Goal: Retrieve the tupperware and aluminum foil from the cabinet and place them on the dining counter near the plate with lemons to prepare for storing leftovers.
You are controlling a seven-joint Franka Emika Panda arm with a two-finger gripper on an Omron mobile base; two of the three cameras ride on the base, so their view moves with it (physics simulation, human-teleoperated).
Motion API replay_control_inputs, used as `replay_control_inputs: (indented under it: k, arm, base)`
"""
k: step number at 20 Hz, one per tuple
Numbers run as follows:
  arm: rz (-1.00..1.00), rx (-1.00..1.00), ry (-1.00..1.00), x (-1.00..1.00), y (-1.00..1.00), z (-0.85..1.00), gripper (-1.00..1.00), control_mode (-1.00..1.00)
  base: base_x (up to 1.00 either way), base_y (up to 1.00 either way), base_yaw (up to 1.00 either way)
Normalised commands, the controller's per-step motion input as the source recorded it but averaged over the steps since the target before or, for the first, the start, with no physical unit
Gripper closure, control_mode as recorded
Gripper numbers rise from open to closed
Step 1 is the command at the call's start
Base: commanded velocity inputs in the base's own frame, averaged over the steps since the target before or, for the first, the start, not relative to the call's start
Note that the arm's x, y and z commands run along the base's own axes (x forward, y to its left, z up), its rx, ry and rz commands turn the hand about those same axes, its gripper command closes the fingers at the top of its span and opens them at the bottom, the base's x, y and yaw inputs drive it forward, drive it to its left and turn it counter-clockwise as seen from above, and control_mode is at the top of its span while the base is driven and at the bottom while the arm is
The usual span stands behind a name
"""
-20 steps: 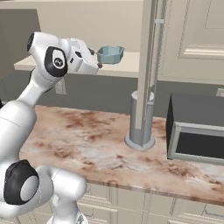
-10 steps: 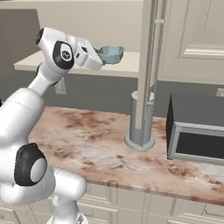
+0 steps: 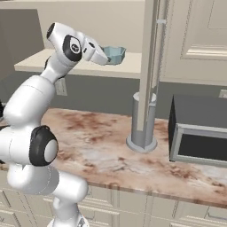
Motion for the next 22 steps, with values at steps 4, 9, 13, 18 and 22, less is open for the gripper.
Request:
replay_control_inputs:
  k: [4,9,13,18,22]
  arm:
    - [0.0,0.03,0.02,0.41,-0.03,-0.09,-1.0,-1.0]
    - [0.0,0.01,0.0,0.37,-0.04,-0.17,-1.0,-1.0]
    - [0.0,0.02,0.0,0.32,-0.12,-0.23,-1.0,-1.0]
    - [0.0,0.01,0.0,0.3,-0.1,-0.26,-1.0,-1.0]
    - [0.0,0.0,0.0,0.23,-0.02,-0.24,-1.0,-1.0]
  base:
    - [0.0,0.0,0.0]
    - [0.0,0.0,0.0]
    - [0.0,0.0,0.0]
    - [0.0,0.0,0.0]
    - [0.0,0.0,0.0]
